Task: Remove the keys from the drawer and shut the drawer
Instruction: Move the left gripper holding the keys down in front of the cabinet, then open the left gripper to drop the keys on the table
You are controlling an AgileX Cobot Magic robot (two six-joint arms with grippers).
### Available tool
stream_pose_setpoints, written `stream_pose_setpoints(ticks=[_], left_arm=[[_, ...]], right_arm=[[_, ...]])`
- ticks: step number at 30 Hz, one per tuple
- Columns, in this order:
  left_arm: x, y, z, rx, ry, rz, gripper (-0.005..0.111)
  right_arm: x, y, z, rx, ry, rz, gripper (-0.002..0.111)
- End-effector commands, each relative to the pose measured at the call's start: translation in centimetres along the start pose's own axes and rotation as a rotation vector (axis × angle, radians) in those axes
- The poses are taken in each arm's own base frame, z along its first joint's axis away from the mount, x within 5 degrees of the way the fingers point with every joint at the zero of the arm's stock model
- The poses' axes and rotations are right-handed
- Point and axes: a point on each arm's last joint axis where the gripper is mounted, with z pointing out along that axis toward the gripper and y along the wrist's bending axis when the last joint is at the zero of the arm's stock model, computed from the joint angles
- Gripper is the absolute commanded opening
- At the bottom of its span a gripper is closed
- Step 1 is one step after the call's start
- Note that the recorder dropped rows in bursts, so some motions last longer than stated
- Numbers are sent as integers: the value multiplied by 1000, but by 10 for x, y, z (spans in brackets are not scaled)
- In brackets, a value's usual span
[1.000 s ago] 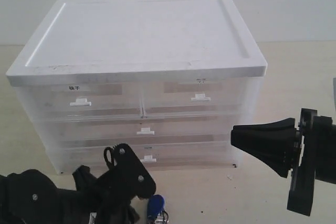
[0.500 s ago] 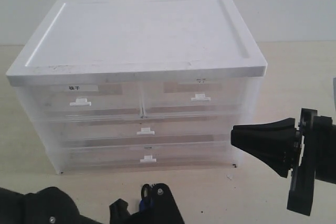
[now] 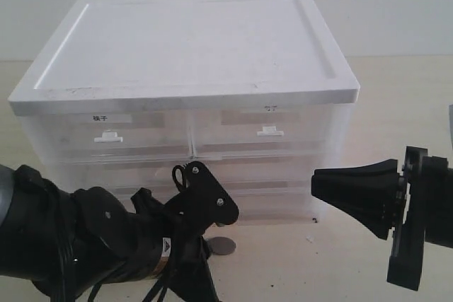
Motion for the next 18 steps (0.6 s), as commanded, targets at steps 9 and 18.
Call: stream_pose_setpoints(ticks=[9,18], left_arm=[[7,-13,-1,50,22,71,4],[-10,-49,-83,40,-267,153,4]], right_arm=[[-2,2,-1,-10,-8,-8,0],[-4,-1,-1,17,-31,6,0]])
